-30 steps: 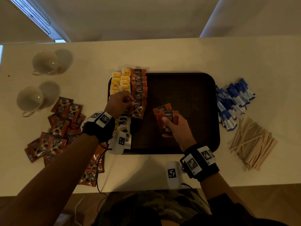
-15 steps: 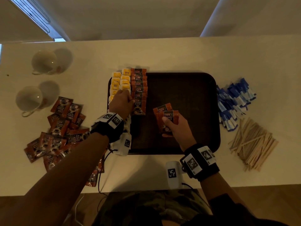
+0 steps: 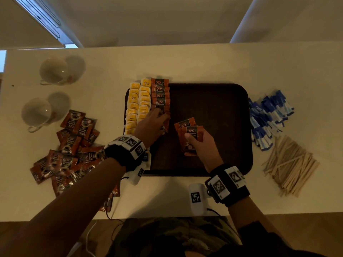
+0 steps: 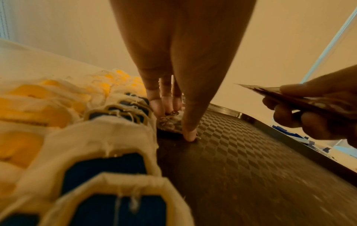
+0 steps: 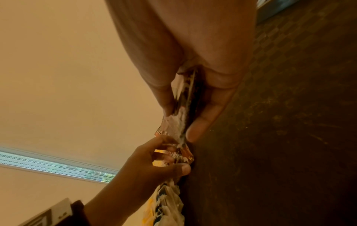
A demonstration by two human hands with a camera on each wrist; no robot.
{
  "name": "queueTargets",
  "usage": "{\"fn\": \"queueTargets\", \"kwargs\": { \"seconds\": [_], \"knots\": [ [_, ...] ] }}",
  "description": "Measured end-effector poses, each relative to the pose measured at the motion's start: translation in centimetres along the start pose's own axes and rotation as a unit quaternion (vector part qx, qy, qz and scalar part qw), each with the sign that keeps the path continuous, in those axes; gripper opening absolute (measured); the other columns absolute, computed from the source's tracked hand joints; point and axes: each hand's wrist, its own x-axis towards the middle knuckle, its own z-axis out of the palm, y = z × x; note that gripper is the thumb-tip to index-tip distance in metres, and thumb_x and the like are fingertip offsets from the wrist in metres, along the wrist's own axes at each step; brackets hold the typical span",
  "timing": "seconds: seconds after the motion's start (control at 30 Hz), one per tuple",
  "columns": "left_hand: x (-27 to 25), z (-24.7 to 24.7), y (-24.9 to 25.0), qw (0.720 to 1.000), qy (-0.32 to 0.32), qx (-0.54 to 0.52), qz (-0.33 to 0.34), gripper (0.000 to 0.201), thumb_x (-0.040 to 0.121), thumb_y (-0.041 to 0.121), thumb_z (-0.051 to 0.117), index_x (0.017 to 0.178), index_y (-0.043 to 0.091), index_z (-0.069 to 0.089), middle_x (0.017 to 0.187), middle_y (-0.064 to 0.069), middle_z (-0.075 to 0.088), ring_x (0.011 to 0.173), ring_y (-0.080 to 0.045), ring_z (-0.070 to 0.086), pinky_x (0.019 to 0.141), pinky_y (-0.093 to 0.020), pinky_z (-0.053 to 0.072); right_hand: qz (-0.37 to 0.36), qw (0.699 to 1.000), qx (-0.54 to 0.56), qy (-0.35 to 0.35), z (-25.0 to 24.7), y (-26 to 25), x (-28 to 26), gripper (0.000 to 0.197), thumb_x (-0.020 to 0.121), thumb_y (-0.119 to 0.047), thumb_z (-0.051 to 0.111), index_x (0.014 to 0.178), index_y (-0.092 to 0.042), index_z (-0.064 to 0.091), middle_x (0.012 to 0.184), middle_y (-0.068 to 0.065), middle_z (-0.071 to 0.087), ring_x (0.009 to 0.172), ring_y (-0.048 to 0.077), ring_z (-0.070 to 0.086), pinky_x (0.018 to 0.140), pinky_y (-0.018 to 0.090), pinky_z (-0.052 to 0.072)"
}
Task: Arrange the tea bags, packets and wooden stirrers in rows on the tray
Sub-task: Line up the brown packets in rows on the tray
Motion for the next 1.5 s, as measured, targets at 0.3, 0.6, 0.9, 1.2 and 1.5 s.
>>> {"fn": "queueTargets", "kwargs": {
  "seconds": [0.3,0.6,0.9,1.2,1.5],
  "knots": [
    [0.7,-0.6,0.1,0.984,0.105,-0.141,0.012,0.032,0.085,0.016,0.064,0.116,0.01,0.059,0.117,-0.01,0.052,0.107,-0.019,0.05,0.088,-0.023,0.042,-0.009,1.0,0.008,-0.004,0.3,-0.1,-0.1,0.02,0.091,-0.017,0.059,0.11,-0.018,0.051,0.095,-0.002,0.062,0.08,0.011,0.062,0.058,0.023,0.058],
    [-1.3,-1.9,1.7,0.907,-0.034,-0.418,-0.034,0.014,0.093,0.015,0.053,0.103,0.009,0.062,0.091,0.003,0.062,0.076,-0.005,0.062,0.058,-0.016,0.051,0.002,1.0,-0.019,-0.023,0.6,0.0,-0.1,0.033,0.09,-0.018,0.059,0.121,-0.015,0.05,0.109,0.005,0.061,0.087,0.016,0.062,0.061,0.025,0.059],
    [-1.1,-3.5,-1.7,0.966,0.026,-0.24,-0.089,0.015,0.091,0.015,0.057,0.098,0.006,0.066,0.095,-0.004,0.064,0.084,-0.011,0.055,0.072,-0.019,0.039,0.001,1.0,0.002,0.024,-0.2,0.2,0.0,0.025,0.092,-0.016,0.057,0.116,-0.012,0.051,0.099,0.005,0.06,0.077,0.01,0.061,0.057,0.024,0.058],
    [0.5,-3.3,-1.8,0.988,0.008,-0.102,-0.116,0.016,0.09,0.02,0.058,0.102,0.013,0.066,0.109,-0.004,0.063,0.1,-0.021,0.057,0.076,-0.029,0.04,0.037,0.999,0.022,0.033,0.1,-0.1,0.0,0.014,0.095,-0.01,0.048,0.108,-0.012,0.052,0.101,0.006,0.063,0.08,0.017,0.066,0.063,0.03,0.058],
    [-1.2,-2.1,-0.3,0.999,0.035,-0.025,-0.026,0.034,0.083,0.025,0.066,0.112,0.01,0.056,0.119,-0.008,0.049,0.11,-0.024,0.047,0.073,-0.034,0.043,0.003,0.999,-0.042,0.026,-0.2,0.4,-0.1,0.025,0.094,-0.013,0.053,0.119,-0.008,0.054,0.112,0.008,0.062,0.085,0.011,0.064,0.067,0.023,0.055]
  ]
}}
